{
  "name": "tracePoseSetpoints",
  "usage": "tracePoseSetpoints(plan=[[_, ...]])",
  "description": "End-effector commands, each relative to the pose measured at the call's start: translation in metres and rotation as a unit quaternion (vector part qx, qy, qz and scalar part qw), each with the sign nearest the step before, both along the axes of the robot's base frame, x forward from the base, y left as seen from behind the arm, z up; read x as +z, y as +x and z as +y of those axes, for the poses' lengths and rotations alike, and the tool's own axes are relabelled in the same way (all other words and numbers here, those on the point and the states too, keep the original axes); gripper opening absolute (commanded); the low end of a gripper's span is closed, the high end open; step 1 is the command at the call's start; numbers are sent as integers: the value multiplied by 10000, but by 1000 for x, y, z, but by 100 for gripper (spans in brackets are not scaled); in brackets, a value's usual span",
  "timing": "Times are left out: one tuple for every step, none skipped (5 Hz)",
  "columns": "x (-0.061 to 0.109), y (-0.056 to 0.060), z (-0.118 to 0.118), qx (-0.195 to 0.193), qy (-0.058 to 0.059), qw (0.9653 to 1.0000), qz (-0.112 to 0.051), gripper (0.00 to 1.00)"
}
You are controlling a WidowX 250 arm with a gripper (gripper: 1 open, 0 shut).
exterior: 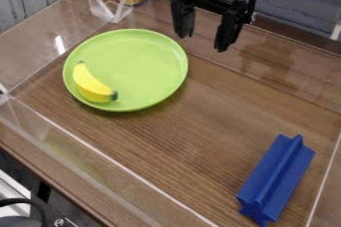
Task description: Put the blue object in the green plate
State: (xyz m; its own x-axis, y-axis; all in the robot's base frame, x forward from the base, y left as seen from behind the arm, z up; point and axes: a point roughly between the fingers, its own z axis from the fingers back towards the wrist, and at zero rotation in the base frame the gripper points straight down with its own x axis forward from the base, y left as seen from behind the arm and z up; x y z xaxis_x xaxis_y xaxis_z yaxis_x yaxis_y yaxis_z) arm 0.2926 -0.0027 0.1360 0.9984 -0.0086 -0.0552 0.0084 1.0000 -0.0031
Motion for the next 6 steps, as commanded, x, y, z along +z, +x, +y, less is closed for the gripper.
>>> tracePoseSetpoints(plan=[[-4, -6, -8, -36, -1, 10000, 47, 100], [-3, -24, -36, -228, -16, 9997, -63, 100], [-1, -41, -66, -459, -28, 9986, -251, 100], [1, -52, -91, -633, -50, 9970, -452, 100], [-1, -62, -110, -755, -82, 9955, -567, 100], [-7, -68, -125, -891, -94, 9935, -696, 100]])
